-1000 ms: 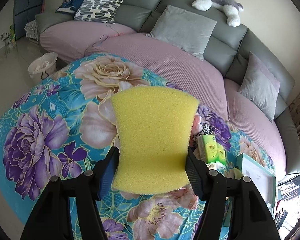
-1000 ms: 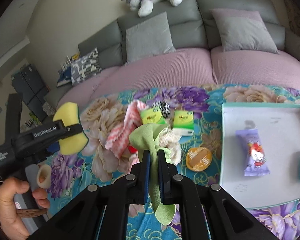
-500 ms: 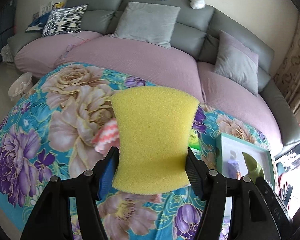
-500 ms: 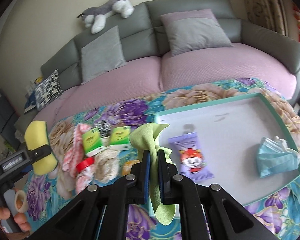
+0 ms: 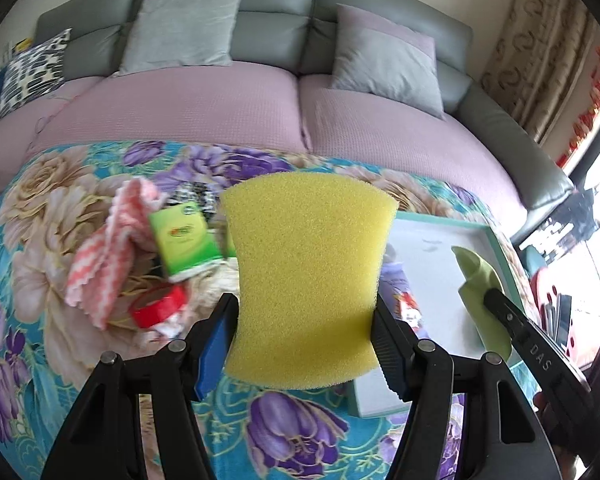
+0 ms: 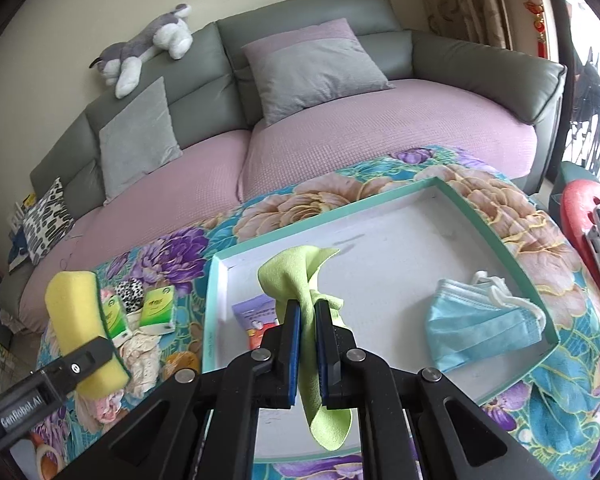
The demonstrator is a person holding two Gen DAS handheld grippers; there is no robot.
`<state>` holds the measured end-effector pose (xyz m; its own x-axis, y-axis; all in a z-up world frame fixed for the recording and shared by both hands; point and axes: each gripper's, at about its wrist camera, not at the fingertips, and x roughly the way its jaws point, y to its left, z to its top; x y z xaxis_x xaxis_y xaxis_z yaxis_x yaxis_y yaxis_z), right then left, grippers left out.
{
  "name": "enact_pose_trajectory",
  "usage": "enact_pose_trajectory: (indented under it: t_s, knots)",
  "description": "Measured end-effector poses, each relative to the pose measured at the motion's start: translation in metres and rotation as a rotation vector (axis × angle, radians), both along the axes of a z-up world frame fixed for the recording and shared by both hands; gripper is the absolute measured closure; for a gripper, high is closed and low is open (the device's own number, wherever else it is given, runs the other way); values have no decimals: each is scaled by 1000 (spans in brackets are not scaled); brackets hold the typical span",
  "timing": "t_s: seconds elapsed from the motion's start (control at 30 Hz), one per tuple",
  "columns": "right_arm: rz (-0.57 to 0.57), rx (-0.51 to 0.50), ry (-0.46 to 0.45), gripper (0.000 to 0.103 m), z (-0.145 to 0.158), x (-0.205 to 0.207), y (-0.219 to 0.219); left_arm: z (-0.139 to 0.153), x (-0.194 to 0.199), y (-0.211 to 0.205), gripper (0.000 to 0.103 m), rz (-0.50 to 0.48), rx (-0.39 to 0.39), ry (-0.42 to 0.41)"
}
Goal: Organize soft objects
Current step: 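Carry the sponge into the tray and release it while the right tool carries the green cloth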
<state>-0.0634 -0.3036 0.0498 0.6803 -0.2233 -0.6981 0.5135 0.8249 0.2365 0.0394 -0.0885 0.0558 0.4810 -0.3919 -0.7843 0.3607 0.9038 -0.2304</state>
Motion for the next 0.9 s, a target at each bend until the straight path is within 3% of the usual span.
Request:
enact_pose_trajectory:
  t_s: [0.5,0.9]
  knots:
    - [-142,-31,-4,95,-4,-14,-38,-11,-9,-88,37,-177,57,25]
    - [-172,-39,-14,95,-4,-19,-46,-24,6,-140,37,-228,89,5]
